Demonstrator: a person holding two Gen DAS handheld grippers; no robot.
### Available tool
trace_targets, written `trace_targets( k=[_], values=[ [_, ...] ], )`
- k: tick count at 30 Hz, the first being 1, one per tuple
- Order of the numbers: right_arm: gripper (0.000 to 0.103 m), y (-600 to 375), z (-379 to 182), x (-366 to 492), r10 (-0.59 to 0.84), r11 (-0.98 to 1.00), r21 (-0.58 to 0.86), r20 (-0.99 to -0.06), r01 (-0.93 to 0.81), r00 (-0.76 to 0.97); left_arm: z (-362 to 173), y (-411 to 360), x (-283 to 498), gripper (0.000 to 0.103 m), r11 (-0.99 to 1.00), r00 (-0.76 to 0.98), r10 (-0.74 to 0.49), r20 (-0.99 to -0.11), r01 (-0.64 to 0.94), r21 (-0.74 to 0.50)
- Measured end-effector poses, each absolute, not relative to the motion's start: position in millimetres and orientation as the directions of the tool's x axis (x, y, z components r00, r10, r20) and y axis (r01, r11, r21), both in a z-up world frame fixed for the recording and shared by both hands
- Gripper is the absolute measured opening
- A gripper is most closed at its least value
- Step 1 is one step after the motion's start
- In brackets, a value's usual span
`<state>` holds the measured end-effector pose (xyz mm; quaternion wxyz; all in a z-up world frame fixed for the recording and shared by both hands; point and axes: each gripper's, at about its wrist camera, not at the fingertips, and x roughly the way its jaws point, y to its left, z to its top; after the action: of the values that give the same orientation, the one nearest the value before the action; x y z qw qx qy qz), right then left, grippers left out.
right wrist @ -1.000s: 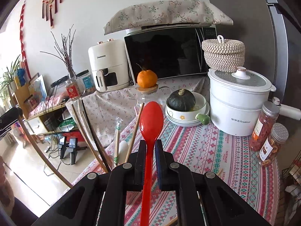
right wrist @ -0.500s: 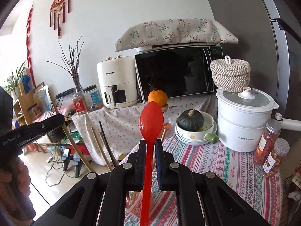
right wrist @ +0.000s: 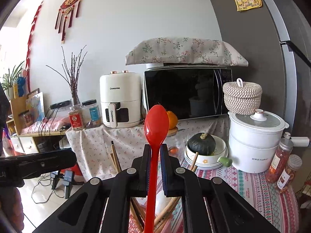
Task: Organize utensils
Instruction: 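Release the wooden chopstick from the left tool into the pink caddy, then move the left tool to the loose wooden chopstick on the cloth and grasp it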
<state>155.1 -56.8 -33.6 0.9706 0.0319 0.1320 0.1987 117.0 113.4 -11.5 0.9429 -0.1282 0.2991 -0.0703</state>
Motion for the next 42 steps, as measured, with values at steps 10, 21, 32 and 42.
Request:
trace_targets(
  k=[10, 21, 32, 42],
  values=[
    [0.009, -33.6, -56.5, 160.2, 0.297, 0.955, 0.082, -0.225, -0.285, 0.928, -34.2, 141.8, 112.9, 0.091, 0.95, 0.729, -0.21, -0.652, -0.007, -0.313],
    [0.059, -49.1, -58.9, 150.3, 0.354, 0.934, 0.159, -0.302, -0.319, 0.885, -38.1, 138.9, 113.5, 0.101, 0.944, 0.693, -0.226, -0.684, -0.016, -0.329],
    [0.097, -115.4, -25.4, 122.9, 0.253, 0.967, 0.138, -0.44, -0.213, 0.862, -43.7, 93.3, 102.2, 0.102, 0.956, 0.65, -0.261, -0.714, 0.075, -0.282],
    [0.103, -181.4, -50.7, 111.4, 0.093, 0.994, 0.107, -0.633, -0.032, 0.769, -57.5, 39.3, 92.9, 0.102, 0.96, 0.595, -0.28, -0.753, 0.192, -0.204]
  ],
)
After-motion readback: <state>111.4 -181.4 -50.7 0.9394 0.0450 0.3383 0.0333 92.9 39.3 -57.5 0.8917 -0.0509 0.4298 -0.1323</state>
